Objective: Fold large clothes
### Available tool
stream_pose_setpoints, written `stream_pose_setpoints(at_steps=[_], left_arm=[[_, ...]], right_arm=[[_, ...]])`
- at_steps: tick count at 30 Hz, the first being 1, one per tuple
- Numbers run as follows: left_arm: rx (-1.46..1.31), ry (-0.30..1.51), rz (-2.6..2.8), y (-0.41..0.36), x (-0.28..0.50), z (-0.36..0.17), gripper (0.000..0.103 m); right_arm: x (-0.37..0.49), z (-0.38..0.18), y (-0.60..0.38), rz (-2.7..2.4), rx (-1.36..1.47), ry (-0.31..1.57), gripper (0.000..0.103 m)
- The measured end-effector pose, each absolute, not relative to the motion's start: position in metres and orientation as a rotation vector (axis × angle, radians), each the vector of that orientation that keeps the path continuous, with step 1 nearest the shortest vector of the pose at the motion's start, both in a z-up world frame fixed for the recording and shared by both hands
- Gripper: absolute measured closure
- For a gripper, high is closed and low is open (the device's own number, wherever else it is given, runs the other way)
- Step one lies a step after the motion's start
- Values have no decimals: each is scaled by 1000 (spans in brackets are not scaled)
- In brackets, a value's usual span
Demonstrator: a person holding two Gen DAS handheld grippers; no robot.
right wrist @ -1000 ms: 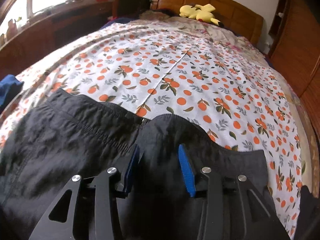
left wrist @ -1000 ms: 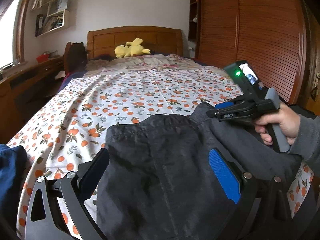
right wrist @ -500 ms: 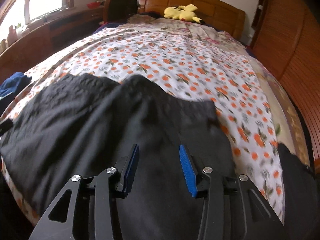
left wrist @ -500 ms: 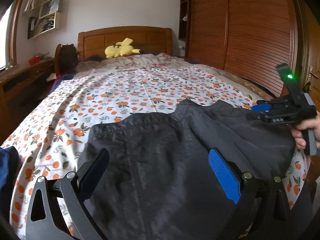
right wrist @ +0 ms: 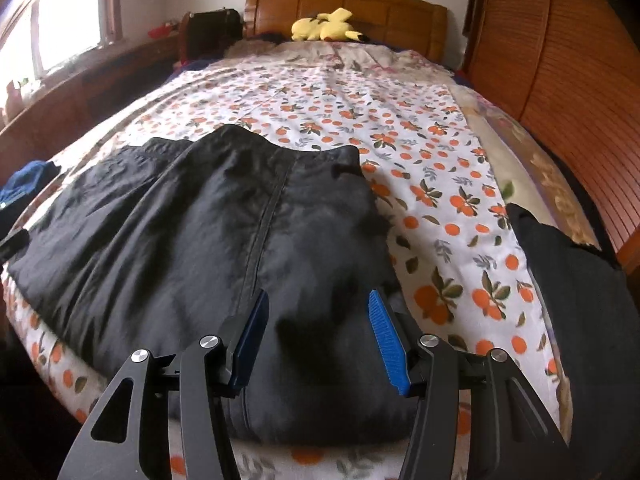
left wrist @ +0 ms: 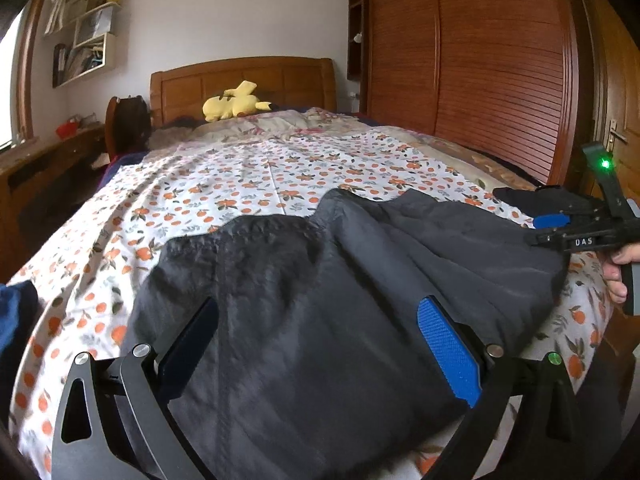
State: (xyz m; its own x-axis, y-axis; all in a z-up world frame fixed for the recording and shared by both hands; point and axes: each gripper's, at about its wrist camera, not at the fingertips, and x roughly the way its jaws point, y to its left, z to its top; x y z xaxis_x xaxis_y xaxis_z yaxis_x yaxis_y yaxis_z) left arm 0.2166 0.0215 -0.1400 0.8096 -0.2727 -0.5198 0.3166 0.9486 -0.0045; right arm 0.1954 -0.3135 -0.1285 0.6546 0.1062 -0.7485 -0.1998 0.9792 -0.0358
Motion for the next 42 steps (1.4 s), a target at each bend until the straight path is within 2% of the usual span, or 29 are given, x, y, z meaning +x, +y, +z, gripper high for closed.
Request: stream_pose_setpoints(at_steps=[6,11,12,13,17,28,30,31,32,36,39,42], left_arm=[[67,558,-324,6,189,-151,3],[94,581,-325,-9,183,-160,3],[98,582,-326,-10,183,-161,3],[103,584,-328,-12,183,-162,3],[118,591,-334,-18,185,-167,3],[124,626,-343,-21,195,-180,3],[126,632,-345,-22,197,-182,3],[126,635,-345,-22,198,-183,3],[125,638,-345,-22,198,-184,3],[118,637,-346,-20,199,-182,3],[113,626,-345,-19,197,-179,3],[106,618,-339,-14,195,-177,3]], right_arm=[[182,-123,-330,171,-80,828,52],[180,-131,-342,153,-46,847,47],[179,-135,-344,146,-40,853,43],[179,-138,-346,138,-35,856,32],[181,-158,-355,109,-1,895,26],[185,-182,-360,119,125,968,25],[184,-181,-358,124,130,971,29],[184,-180,-357,134,124,971,34],[184,-180,-356,146,122,970,44],[180,-173,-344,169,60,954,62],[177,-166,-337,177,17,920,84],[173,-156,-327,161,-40,877,87]])
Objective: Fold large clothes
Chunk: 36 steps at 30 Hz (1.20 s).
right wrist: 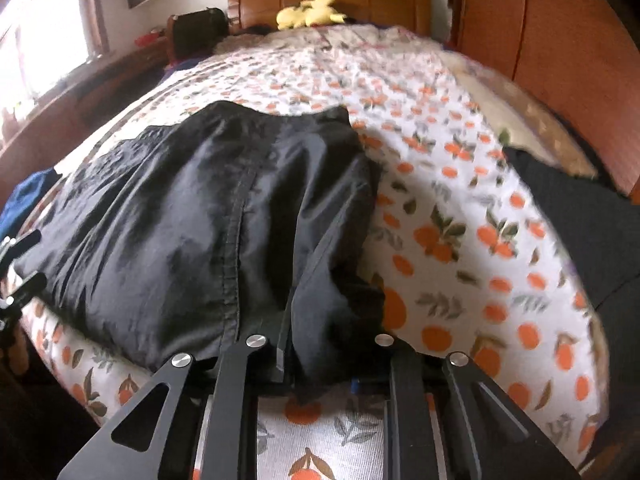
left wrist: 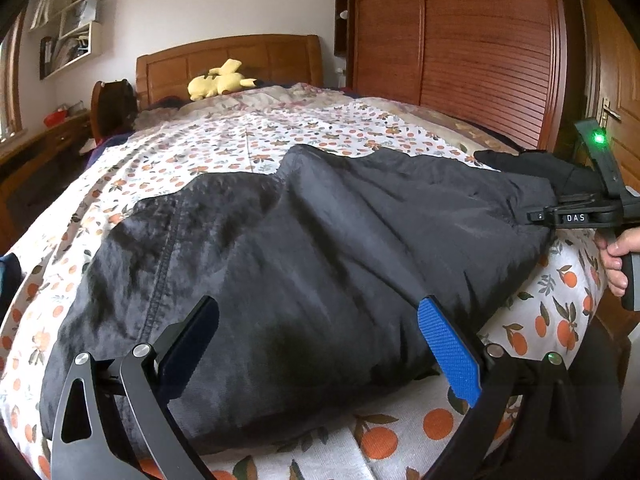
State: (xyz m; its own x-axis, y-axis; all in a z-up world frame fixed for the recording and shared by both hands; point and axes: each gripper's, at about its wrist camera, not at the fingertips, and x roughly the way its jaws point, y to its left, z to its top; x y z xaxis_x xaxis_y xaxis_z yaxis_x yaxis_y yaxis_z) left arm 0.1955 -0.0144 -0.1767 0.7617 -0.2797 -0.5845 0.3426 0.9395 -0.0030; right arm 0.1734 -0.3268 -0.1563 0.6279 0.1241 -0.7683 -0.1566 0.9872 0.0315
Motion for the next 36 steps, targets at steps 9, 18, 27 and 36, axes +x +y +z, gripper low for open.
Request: stream_pose_setpoints(at_steps=[9,18,27,36], left_arm=[[70,599,-311,9,188,-168,3],[36,574,-275,42,177,-158,3],[-18,556,-213,92,162,-150,3],[-56,539,-149,132,148,-147,3]], right_arm=[[174,-122,-306,168,-65,775,89],[181,-101,-277,190,-97,725,91],[186,-47,-198,316,-171,598,92],[190,-36,-63,543,-271,555,92]])
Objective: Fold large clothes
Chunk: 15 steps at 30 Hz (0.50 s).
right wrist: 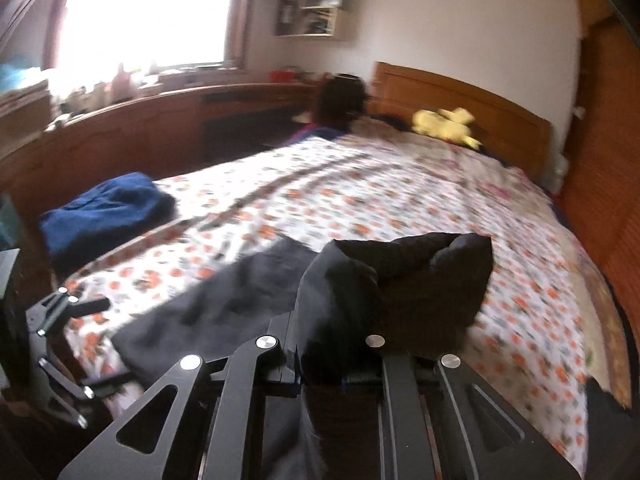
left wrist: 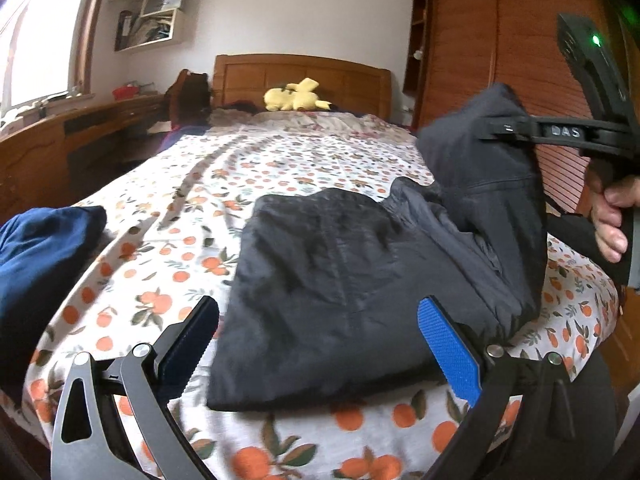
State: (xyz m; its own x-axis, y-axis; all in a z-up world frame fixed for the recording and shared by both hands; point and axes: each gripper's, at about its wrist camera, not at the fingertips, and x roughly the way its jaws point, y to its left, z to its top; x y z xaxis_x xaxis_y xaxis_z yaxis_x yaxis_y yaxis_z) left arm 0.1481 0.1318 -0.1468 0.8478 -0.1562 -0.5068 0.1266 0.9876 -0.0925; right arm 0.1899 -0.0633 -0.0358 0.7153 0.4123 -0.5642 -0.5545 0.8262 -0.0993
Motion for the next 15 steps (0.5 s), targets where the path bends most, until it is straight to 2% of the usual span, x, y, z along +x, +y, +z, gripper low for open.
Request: stream_pose_setpoints(at_steps=[6,9,10,12,13,15], left_arm=[[-80,534,-123,148,146,-145,3],[-86,533,-122,151,145,-144,3],[-85,532,-123,151,145,-144,3],[-82,528,-124,149,143,-143,3],[-81,527,-125,148,143,-142,3],[-81,526,-127,147,144,-141,3]], right_arm=[[193,-47,-1,668,-300,602,92],[194,-58,14,695,-314,651,88],[193,-60,17,697,-321,652,85],[188,-60,17,697,-325,645,71],[187,-58,16,691,-319,638,57],[183,-49,9,698,-291,621,57]])
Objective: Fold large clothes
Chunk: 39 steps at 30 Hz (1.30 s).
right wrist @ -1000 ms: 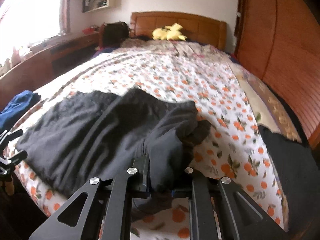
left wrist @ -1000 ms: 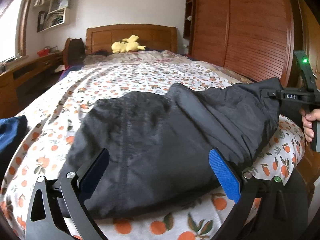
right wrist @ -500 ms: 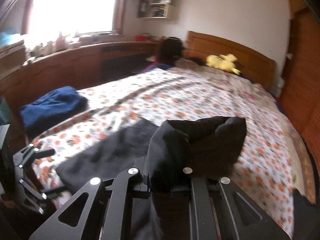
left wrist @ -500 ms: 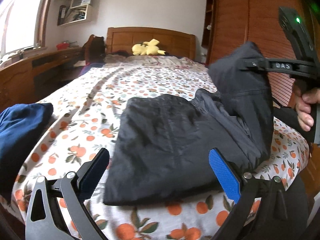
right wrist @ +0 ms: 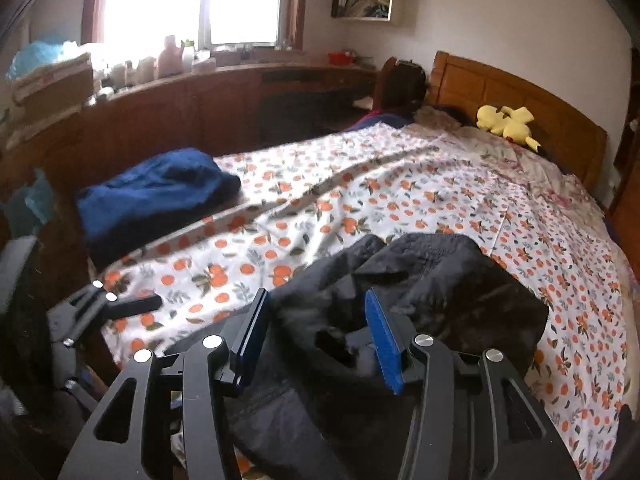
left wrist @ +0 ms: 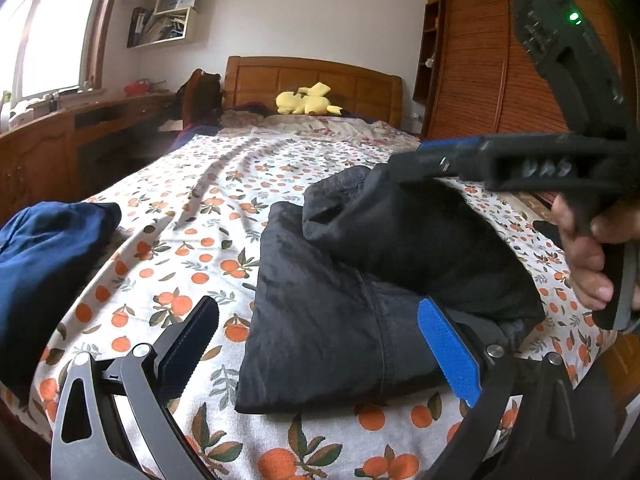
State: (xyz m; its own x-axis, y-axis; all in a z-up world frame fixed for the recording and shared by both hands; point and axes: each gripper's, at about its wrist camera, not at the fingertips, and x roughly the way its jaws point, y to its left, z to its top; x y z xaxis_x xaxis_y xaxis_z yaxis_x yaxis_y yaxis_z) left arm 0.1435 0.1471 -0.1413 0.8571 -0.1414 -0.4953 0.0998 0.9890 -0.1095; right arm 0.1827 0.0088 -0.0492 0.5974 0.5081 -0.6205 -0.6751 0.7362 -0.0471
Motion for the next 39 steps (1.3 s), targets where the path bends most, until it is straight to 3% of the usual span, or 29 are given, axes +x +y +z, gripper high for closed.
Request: stream_pose_setpoints(at_steps=[6,10,14,23,31,32,34,35,37,39], left_arm=[[-95,502,-137,139,143,-135,3],[-108,482,-148,134,145,-130,3],[-110,478,-153,128,151,-127,3],[-113,485,-147,121,165,-128,3],[-105,496,-168,108,181,-131,4],[-102,499,-178,106,183,-131,12],[-93,520,-196,101,188,-133,43],[-85,535,-211,98,190,-135,53],[-58,550,-212,93,191,-138,89],[-40,563,-238,89,191,-136,93]], right_arm=[[183,-39,-23,656,-261,612,57],[190,-48,-51,605,-247,647,70],[198,-75,-79,550,-244,730,75],[187,-144,-92,590,-183,882,77],[183,-144,-96,593,-165,864,78],[183,-143,-96,592,-169,860,78],[181,-142,-96,591,-178,853,78],[179,-140,-97,589,-181,848,77],[178,-137,-98,586,-179,841,73],[177,-132,-103,581,-174,830,63]])
